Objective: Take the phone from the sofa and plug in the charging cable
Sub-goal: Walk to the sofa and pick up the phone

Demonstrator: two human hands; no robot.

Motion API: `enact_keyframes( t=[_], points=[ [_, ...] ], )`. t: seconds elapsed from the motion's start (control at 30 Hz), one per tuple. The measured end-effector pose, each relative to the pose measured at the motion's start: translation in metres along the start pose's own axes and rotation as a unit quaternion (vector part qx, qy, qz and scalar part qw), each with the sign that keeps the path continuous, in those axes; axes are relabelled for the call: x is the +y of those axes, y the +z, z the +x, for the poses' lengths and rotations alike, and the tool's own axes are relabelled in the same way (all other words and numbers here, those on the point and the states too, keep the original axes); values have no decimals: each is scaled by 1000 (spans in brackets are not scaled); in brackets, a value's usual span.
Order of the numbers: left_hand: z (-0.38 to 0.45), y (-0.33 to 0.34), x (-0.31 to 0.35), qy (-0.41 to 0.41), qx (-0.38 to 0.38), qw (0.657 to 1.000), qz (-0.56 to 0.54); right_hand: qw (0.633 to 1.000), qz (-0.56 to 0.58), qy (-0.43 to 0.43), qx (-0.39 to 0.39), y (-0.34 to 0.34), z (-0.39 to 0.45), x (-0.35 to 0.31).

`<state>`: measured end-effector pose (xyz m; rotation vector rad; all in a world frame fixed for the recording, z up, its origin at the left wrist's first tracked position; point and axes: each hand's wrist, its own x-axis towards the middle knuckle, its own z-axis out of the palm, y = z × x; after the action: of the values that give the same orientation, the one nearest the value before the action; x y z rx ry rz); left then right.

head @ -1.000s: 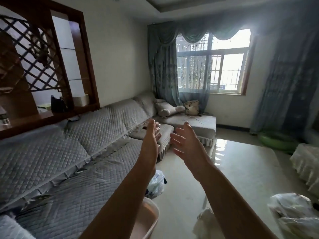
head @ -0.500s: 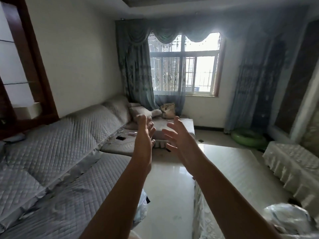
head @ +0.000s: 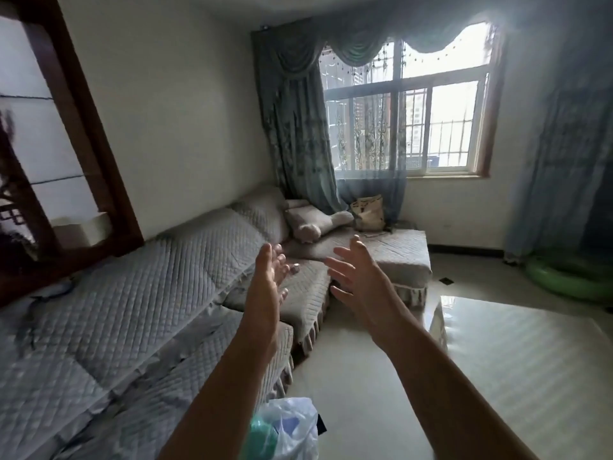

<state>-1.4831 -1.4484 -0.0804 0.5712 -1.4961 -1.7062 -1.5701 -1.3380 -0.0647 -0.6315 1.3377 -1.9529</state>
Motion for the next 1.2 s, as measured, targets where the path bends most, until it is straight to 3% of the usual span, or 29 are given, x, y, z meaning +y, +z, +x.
enact_keyframes(
  t=[0.23, 0.5, 0.9, 1.2],
  points=[
    [82, 16, -37, -32, 36, 999, -2, 999, 4, 30, -35, -16, 90, 10],
    [204, 45, -75, -25, 10, 1000, 11, 999, -13, 38, -5, -40, 211, 17],
    [423, 64, -117, -54, -36, 996, -55, 997, -54, 29, 43, -43, 419, 9],
    [529, 56, -149, -61, -9, 997, -44, 997, -29, 64, 43, -46, 541, 26]
  ],
)
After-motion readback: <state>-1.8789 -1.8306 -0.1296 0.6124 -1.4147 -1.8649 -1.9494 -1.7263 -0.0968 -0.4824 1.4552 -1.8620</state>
